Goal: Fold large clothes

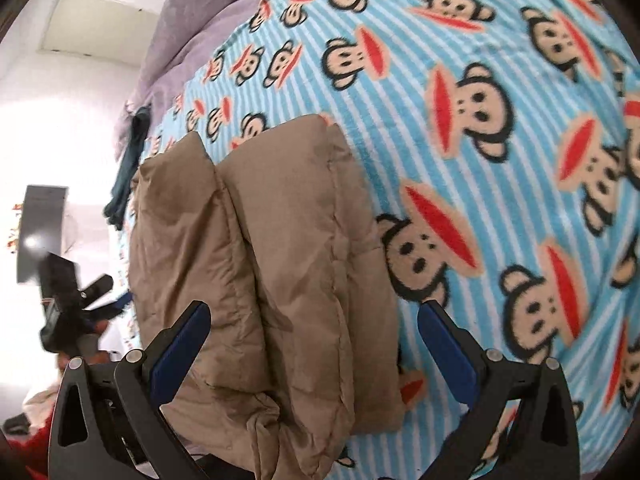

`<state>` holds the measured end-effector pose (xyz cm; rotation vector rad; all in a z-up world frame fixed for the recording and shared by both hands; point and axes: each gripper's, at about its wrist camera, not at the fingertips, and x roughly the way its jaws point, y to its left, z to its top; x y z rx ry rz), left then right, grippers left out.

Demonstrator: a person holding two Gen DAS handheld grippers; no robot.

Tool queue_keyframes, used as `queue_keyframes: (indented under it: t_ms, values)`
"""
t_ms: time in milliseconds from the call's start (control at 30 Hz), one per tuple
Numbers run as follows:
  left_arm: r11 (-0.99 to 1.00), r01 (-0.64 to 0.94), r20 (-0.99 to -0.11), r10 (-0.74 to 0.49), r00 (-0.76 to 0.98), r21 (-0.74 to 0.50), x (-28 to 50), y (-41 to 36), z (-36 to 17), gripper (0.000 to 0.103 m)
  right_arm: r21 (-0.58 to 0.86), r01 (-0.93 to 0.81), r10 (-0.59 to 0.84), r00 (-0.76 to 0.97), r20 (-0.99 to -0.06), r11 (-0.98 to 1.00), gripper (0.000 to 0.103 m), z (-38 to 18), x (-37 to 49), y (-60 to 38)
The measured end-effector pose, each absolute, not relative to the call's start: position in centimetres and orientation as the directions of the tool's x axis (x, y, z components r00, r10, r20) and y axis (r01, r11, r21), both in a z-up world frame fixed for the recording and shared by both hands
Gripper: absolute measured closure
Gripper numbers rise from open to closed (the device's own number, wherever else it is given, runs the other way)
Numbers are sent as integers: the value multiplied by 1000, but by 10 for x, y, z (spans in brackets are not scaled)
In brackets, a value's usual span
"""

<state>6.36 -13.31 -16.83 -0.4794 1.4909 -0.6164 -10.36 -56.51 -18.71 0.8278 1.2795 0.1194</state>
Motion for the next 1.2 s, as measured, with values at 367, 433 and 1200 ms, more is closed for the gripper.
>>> queue_keyframes:
  t_ms: [367, 433, 1200]
  values:
    - [732, 127, -742, -664, -91, -670, 50, -155, -212, 0, 742, 256, 717, 199, -668, 620, 0, -236, -55, -548]
    - [732, 123, -743, -663, -96, -670, 51, -157, -219, 0, 766, 253, 745, 192, -638, 591, 0, -244, -47, -543]
    - [623, 162, -637, -769, -54, -765, 82, -154, -172, 26, 847, 343, 807, 300, -508, 406, 44, -219, -27, -487]
